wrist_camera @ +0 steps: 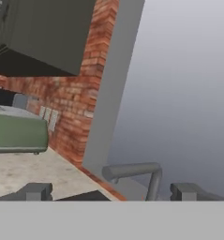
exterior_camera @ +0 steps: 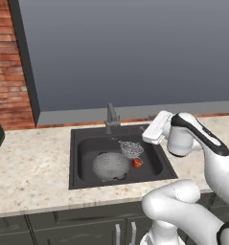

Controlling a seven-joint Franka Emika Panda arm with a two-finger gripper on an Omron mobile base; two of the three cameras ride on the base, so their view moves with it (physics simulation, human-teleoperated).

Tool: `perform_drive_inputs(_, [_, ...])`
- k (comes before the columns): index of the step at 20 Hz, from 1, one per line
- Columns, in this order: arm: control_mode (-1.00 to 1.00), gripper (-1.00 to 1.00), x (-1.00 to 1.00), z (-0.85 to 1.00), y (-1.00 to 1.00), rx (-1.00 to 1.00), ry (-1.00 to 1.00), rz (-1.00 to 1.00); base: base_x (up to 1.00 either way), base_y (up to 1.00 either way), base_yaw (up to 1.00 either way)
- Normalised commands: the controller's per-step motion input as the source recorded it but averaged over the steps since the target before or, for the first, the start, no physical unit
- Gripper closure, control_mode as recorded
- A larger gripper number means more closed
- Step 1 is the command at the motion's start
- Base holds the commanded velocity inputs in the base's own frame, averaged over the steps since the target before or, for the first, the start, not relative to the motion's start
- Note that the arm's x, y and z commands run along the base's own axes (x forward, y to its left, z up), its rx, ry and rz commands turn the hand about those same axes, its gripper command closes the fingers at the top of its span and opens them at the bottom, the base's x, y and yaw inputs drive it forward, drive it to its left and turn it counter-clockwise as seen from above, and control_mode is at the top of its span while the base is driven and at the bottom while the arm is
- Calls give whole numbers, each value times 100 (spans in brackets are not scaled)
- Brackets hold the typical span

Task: Pick the strainer and colander and place them in the sink. Then turn on the water.

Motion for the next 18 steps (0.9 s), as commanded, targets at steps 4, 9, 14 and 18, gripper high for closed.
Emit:
perform_drive_inputs(4, [-100,-100,37,0,22,0,-3,0,0,0,0])
perform_drive_inputs(9, [-100,-100,42,0,11,0,1,0,0,0,0])
perform_drive_inputs(14, [-100,-100,35,0,0,0,0,1,0,0,0])
perform_drive_inputs(18, [-100,-100,34,0,0,0,3,2,0,0,0])
